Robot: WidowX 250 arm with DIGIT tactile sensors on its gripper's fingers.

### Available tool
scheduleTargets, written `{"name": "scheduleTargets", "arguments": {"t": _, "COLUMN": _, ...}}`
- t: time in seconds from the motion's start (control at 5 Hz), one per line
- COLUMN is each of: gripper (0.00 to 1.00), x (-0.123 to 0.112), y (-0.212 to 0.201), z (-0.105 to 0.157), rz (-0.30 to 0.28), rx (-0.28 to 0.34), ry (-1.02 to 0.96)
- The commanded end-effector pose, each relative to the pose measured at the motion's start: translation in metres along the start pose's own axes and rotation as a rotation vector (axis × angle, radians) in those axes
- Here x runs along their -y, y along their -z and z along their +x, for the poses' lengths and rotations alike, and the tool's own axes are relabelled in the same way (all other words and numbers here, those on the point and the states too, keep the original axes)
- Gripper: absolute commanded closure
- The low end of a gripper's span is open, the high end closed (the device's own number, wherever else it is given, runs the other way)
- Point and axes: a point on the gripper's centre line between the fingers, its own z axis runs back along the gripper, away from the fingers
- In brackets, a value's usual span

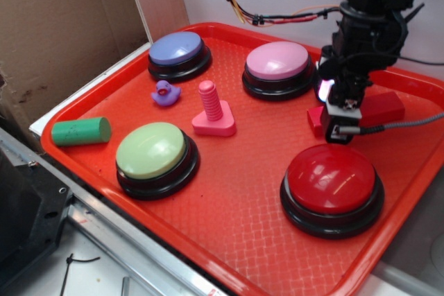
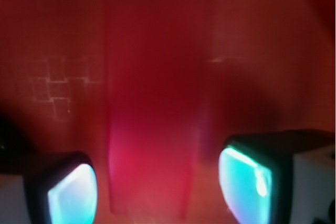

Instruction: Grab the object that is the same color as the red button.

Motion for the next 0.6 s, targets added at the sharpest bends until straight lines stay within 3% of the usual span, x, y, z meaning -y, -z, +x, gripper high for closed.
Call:
{"name": "scheduleTargets", "arguments": {"t": 0.0, "gripper": 0.05, "x": 0.0107, "y": -0.0082, "z": -0.0025, "rz": -0.008, "rx": 0.063, "ry": -0.048}}
{"name": "scheduleTargets", "arguments": {"t": 0.2, "gripper": 1.0, "x": 0.0088, "y": -0.0032, "z": -0.0079, "rz": -0.005, "rx": 0.036, "ry": -0.088}}
{"name": "scheduleTargets", "arguments": {"t": 0.4, "gripper": 1.0, "x": 0.0075, "y": -0.0097, "z": -0.011, "rz": 0.012, "rx": 0.029, "ry": -0.117}}
